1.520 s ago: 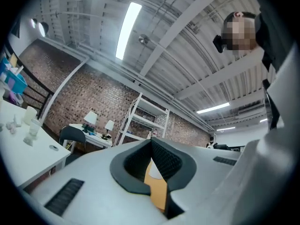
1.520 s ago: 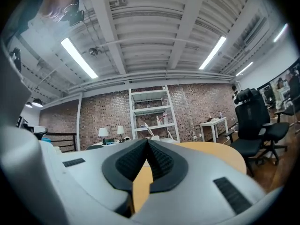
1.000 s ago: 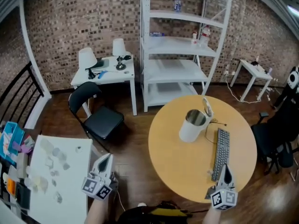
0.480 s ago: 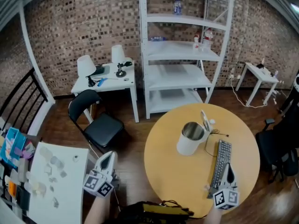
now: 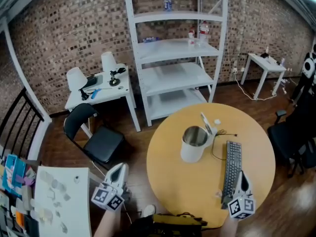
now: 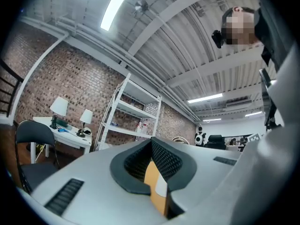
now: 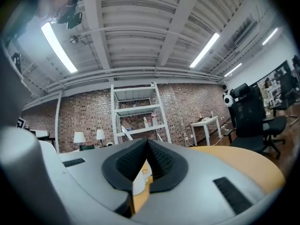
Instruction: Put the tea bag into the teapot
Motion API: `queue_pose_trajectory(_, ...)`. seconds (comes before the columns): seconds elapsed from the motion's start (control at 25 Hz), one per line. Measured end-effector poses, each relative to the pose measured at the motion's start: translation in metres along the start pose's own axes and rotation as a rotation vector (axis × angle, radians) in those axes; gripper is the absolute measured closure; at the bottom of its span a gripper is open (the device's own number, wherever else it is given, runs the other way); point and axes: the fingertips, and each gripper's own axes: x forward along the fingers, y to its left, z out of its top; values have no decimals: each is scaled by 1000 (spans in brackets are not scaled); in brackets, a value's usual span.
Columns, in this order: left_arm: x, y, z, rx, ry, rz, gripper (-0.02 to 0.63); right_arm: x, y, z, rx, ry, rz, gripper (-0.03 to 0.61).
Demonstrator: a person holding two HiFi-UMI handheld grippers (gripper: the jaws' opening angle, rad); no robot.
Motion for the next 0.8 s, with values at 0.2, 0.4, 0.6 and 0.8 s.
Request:
queue_pose_trajectory(0.2,24,7,0,15,6,-51,620,7,19,-3,-53,24,8,574)
queue_pose_trajectory(0.4,52,12,-12,-12,29,-129,620,5,28,1,-96,12,-37,574)
queue_pose_trajectory(0.6,70,18,-21,-3,57,-179,620,2,24,-17,-114,86,-94,574)
queue_pose_trajectory(0.8,88,11,-35,-32,104,-230,620,-10,16,-38,-100,149,-143,572)
